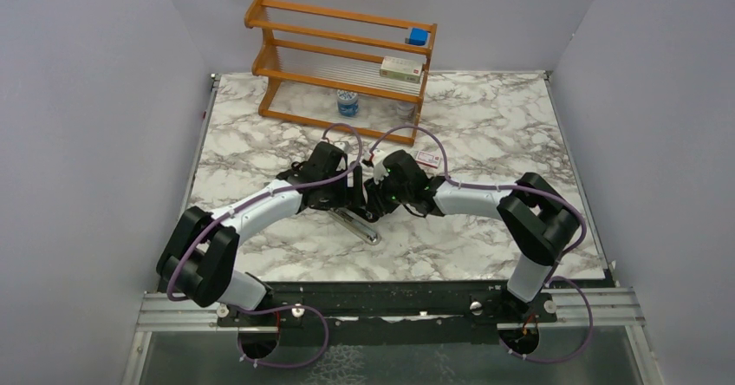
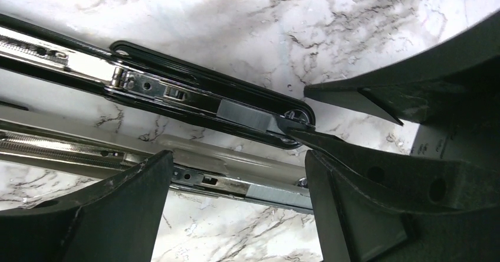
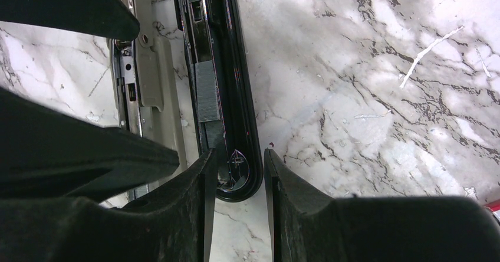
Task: Load the staples into the stapler
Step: Install the staple into the stapler.
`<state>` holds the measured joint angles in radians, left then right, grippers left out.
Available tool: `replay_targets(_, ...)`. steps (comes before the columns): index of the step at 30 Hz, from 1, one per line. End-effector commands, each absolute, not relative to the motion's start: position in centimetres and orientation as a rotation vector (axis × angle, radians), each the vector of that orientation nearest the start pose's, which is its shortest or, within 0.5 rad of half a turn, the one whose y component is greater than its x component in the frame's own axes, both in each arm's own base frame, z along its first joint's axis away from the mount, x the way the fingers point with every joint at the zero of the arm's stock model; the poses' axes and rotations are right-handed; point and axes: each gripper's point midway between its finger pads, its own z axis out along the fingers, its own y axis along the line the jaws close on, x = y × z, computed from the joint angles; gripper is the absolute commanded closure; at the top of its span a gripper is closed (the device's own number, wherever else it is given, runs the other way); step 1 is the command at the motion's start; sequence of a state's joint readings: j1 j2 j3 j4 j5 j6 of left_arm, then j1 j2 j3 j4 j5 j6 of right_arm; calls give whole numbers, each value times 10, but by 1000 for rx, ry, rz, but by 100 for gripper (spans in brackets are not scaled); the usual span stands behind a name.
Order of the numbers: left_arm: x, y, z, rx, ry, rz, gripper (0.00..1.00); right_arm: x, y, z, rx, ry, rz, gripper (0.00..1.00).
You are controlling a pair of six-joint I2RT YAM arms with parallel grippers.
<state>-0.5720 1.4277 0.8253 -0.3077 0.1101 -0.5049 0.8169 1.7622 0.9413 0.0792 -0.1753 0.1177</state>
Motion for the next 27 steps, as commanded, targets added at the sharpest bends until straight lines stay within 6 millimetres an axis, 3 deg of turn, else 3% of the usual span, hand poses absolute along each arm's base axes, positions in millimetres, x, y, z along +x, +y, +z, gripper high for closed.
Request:
replay_targets(1,271,-213,60,84,2566,-505,16,263,321,18,-904,2294,582,63)
replay_targets(12,278,-217,58,23,2543,-518,20,263,320,16,-903,2302,576,63)
replay_targets(19,287,-222,77,23,2469,-547,21,262,319,15,-904,2305,575,63)
replay_targets(27,284,-222,73,17,2464,-563,21,262,318,13,-904,2312,572,63)
